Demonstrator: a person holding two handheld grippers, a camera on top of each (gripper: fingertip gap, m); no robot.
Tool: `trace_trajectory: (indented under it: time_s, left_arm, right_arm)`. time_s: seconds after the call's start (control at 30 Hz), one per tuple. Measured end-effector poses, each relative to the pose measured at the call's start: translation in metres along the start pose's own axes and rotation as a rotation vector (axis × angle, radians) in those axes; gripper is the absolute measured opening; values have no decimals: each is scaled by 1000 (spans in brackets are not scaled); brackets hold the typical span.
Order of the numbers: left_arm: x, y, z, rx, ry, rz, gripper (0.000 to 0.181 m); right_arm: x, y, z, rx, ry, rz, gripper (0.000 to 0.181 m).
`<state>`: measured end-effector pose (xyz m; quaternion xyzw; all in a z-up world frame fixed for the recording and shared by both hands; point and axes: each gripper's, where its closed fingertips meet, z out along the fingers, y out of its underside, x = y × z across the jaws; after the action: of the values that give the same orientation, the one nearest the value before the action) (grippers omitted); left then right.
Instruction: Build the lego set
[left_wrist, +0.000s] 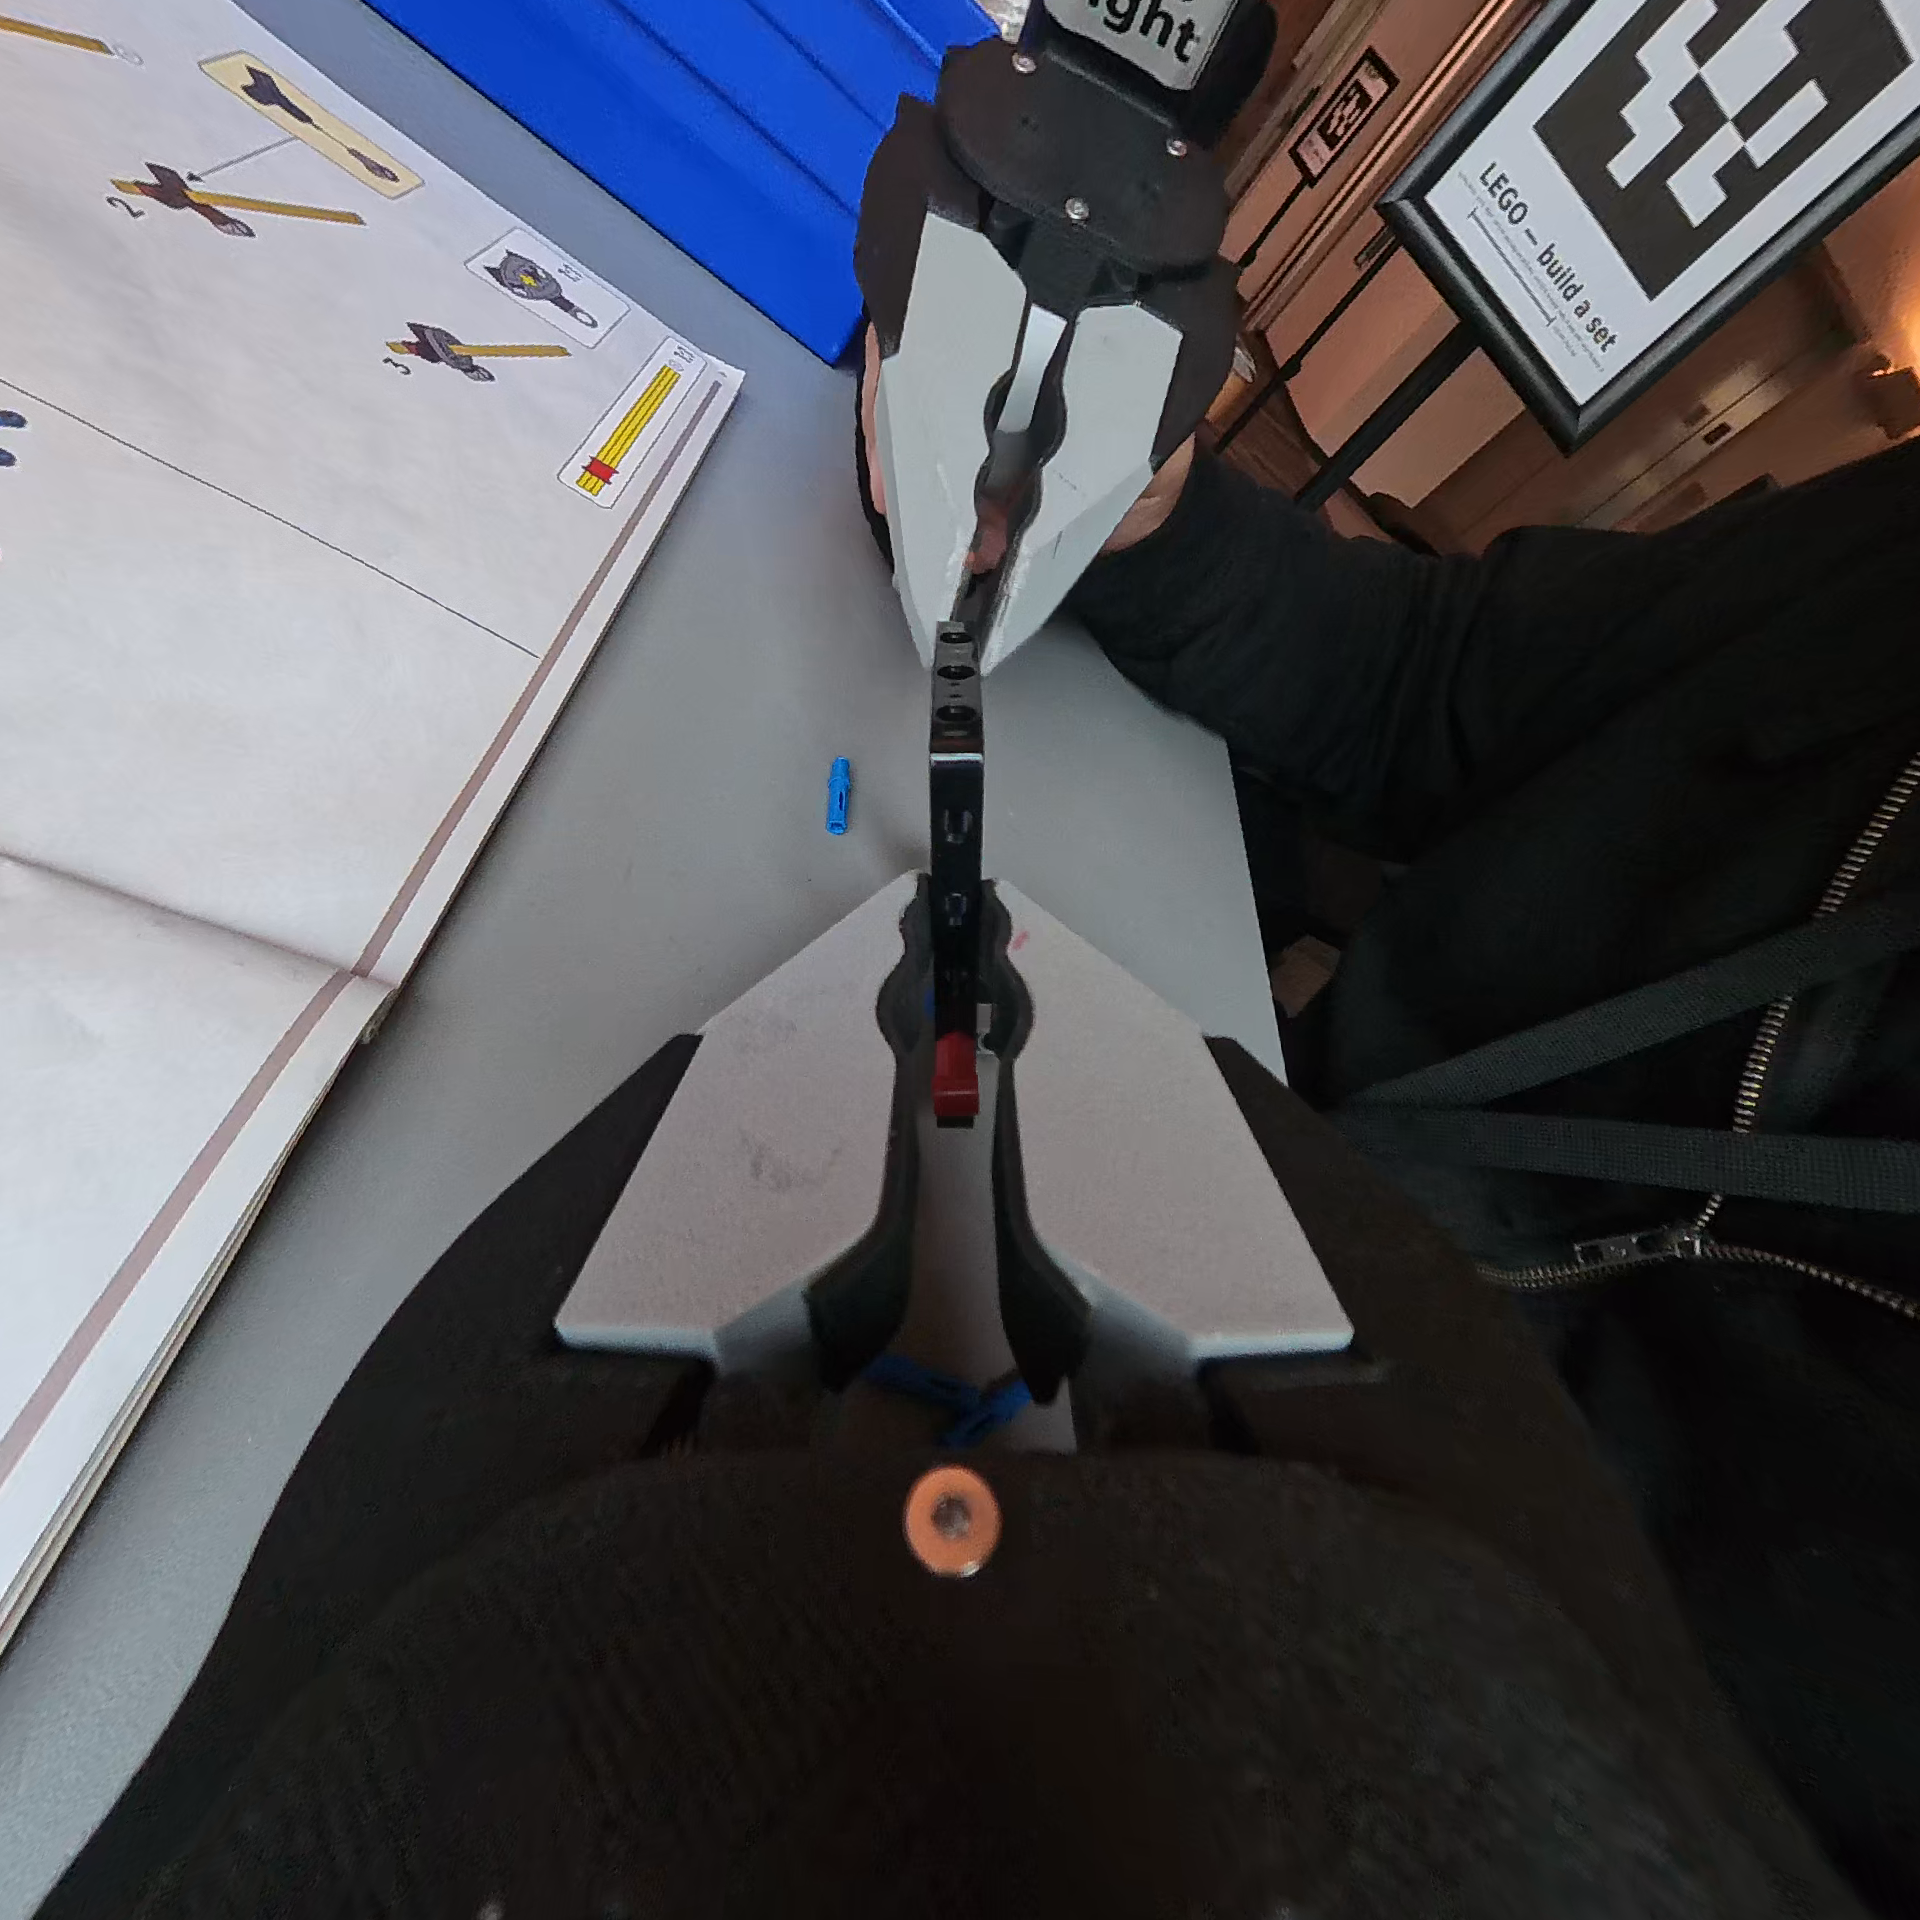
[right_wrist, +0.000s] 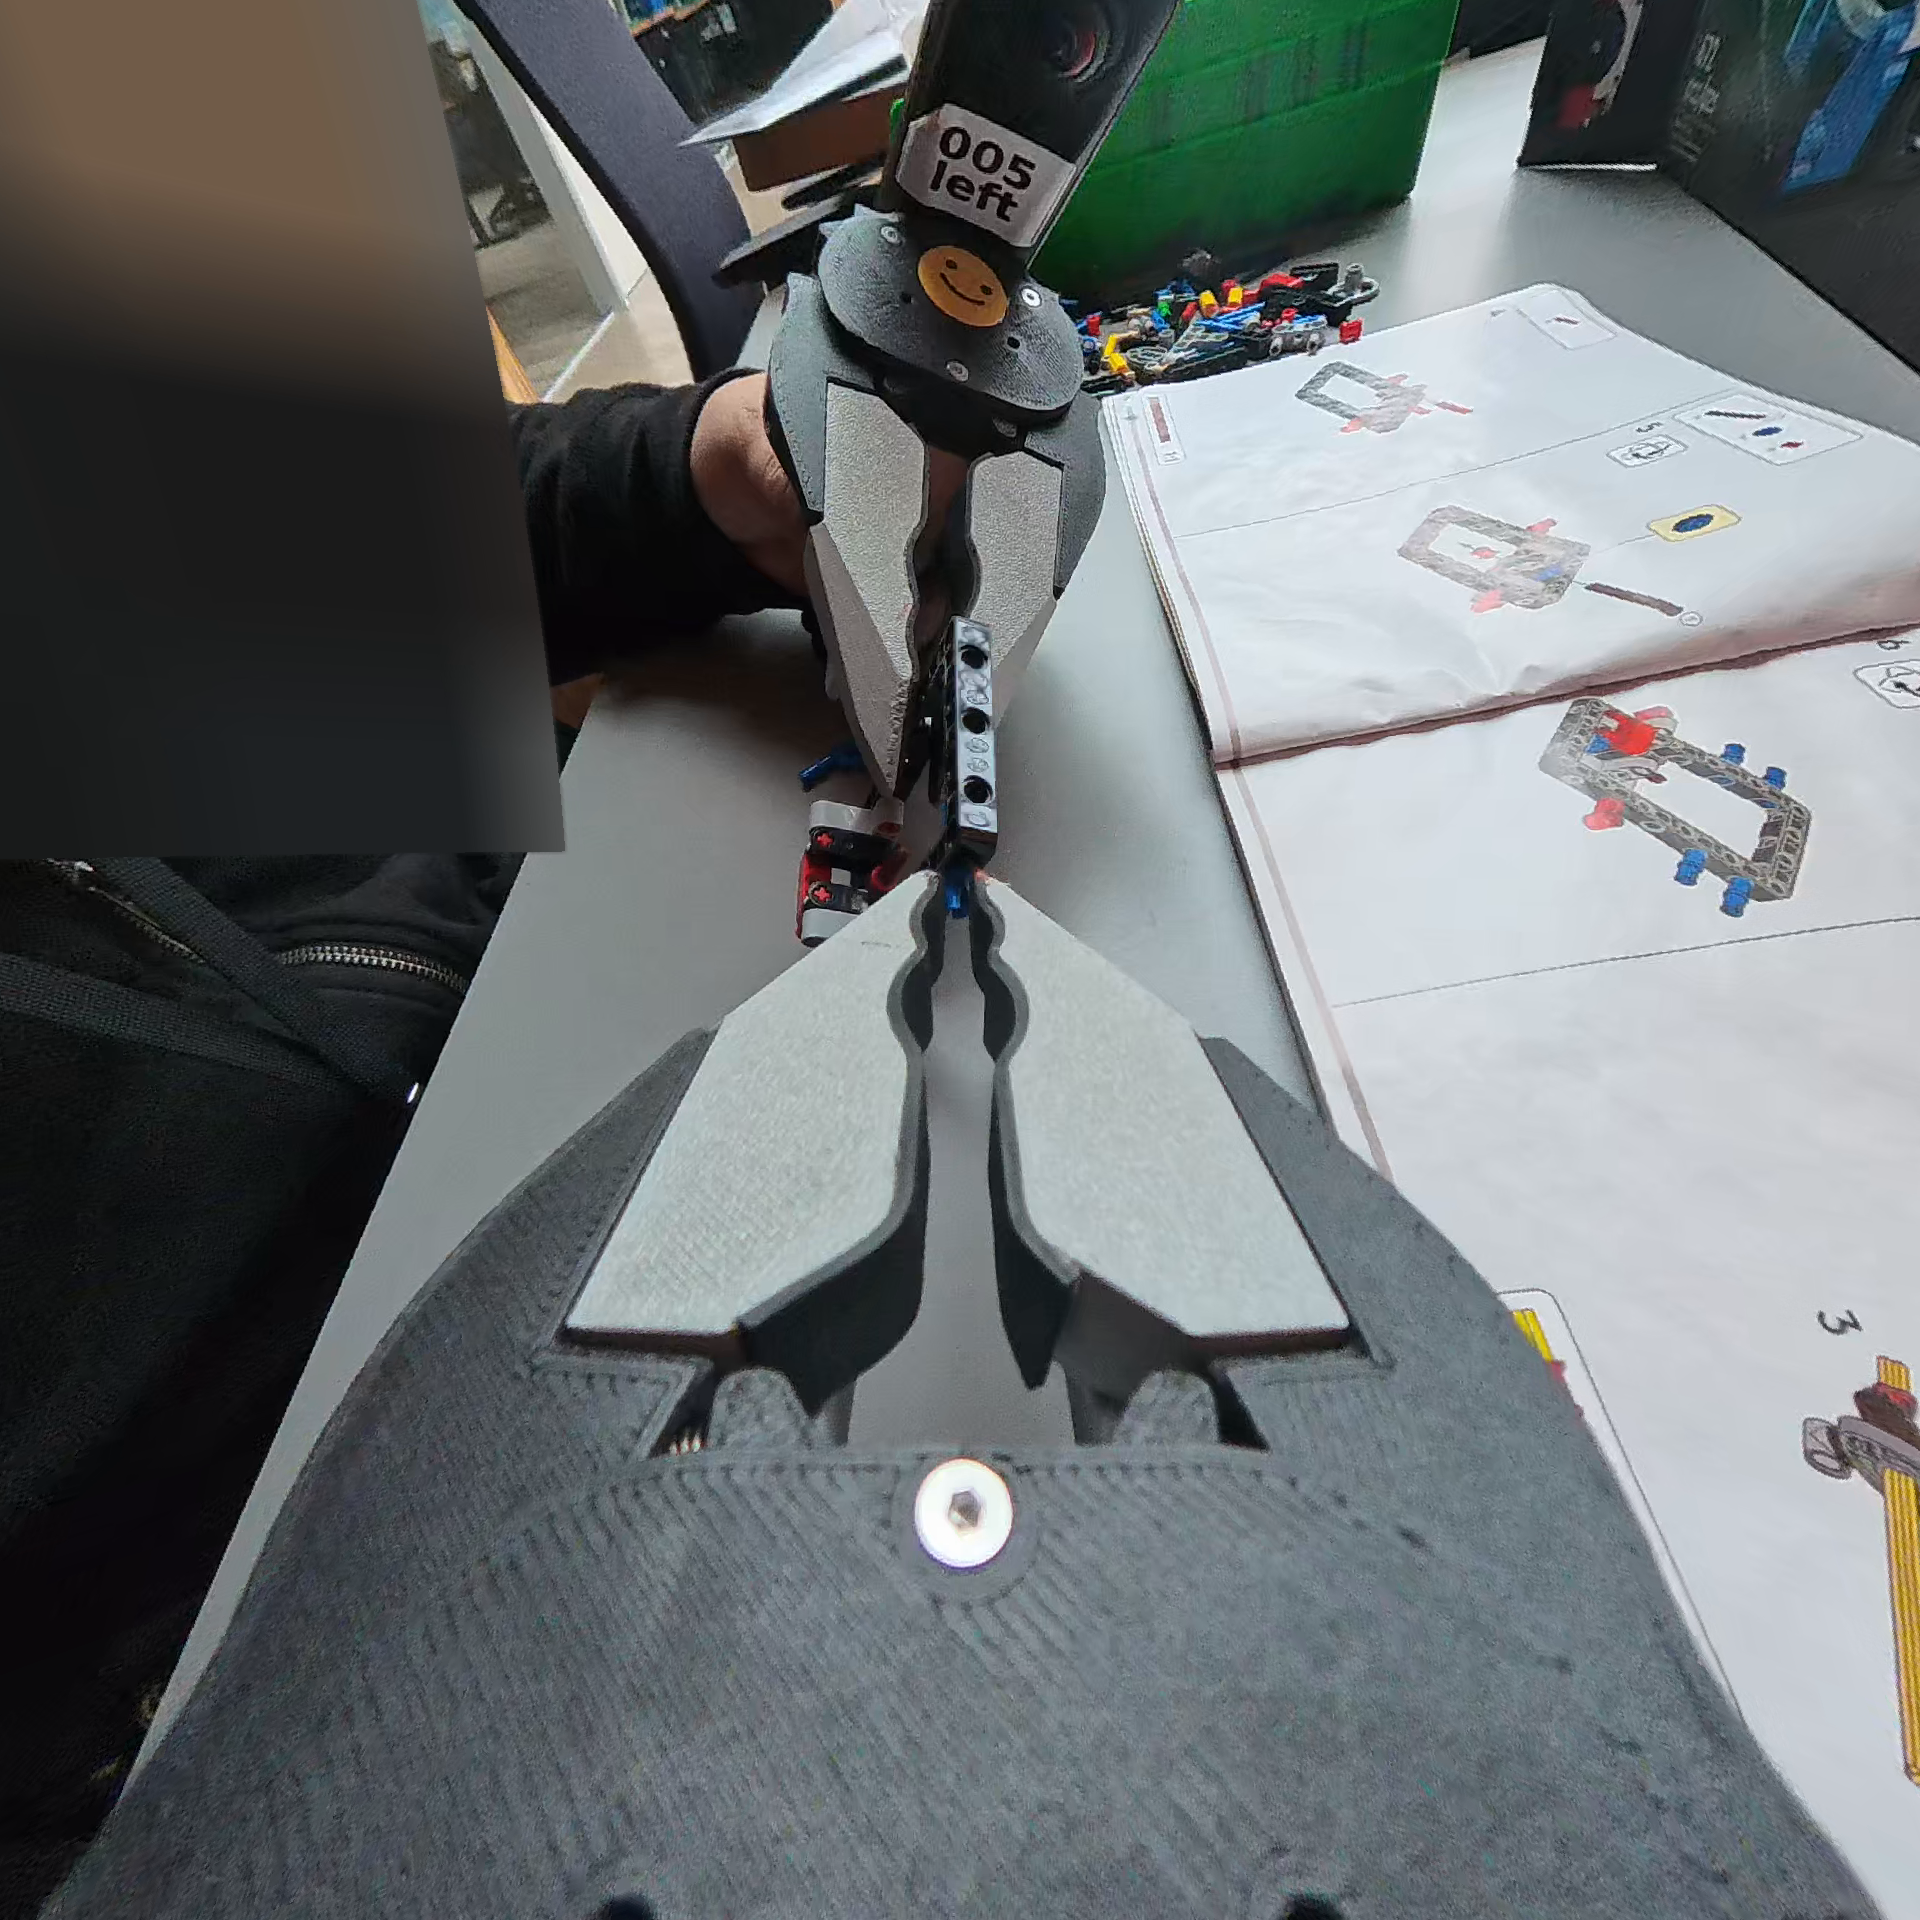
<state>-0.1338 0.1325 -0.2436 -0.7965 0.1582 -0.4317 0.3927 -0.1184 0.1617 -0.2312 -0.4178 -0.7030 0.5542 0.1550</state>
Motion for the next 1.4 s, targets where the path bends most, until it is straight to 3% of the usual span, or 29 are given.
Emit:
trace_trajectory:
  time_s: [1.03,1.4]
  left_arm:
    - [3,1,1,-7,3,29,6]
    - [-2,-2,-3,22,21,-54,6]
  right_arm:
    - [-5,6,3,-37,-42,16,2]
    - [0,5,1,-32,-17,19,7]
